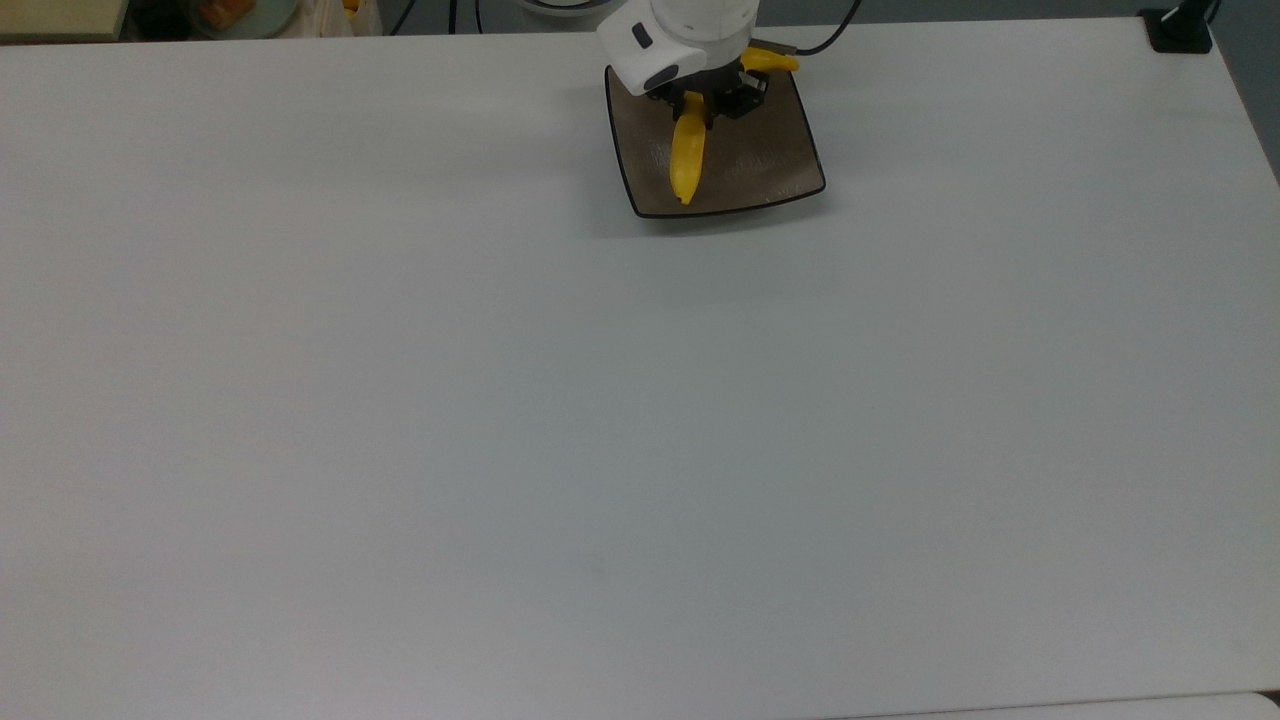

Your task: Bananas placed on a ceramic plate

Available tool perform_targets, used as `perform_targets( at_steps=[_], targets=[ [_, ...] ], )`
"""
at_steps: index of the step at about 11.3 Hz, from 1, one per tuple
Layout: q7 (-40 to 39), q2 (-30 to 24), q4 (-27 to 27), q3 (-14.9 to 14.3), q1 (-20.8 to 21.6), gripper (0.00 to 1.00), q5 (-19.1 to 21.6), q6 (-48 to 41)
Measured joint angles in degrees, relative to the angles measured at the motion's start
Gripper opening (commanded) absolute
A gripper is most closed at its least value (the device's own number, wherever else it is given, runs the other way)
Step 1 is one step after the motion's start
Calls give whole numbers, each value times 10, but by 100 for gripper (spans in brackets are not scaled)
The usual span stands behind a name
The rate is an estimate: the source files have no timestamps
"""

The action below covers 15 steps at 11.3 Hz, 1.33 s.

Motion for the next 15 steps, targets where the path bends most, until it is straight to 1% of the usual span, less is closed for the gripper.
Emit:
perform_targets(
  at_steps=[4, 5, 8, 10, 12, 13, 14, 15],
  targets=[
    [12, 0, -14, 4, -1, 0, -8, 5],
    [14, 0, -14, 4, -1, 7, -12, 5],
    [18, 0, -15, 4, -1, 9, -23, 5],
    [18, 0, -16, 4, -1, 22, -23, 5],
    [19, 0, -17, 4, -1, 25, -23, 5],
    [19, 0, -17, 4, -1, 32, -23, 5],
    [19, 0, -17, 4, -1, 33, -23, 5],
    [19, 0, -17, 4, -1, 42, -24, 5]
  ],
)
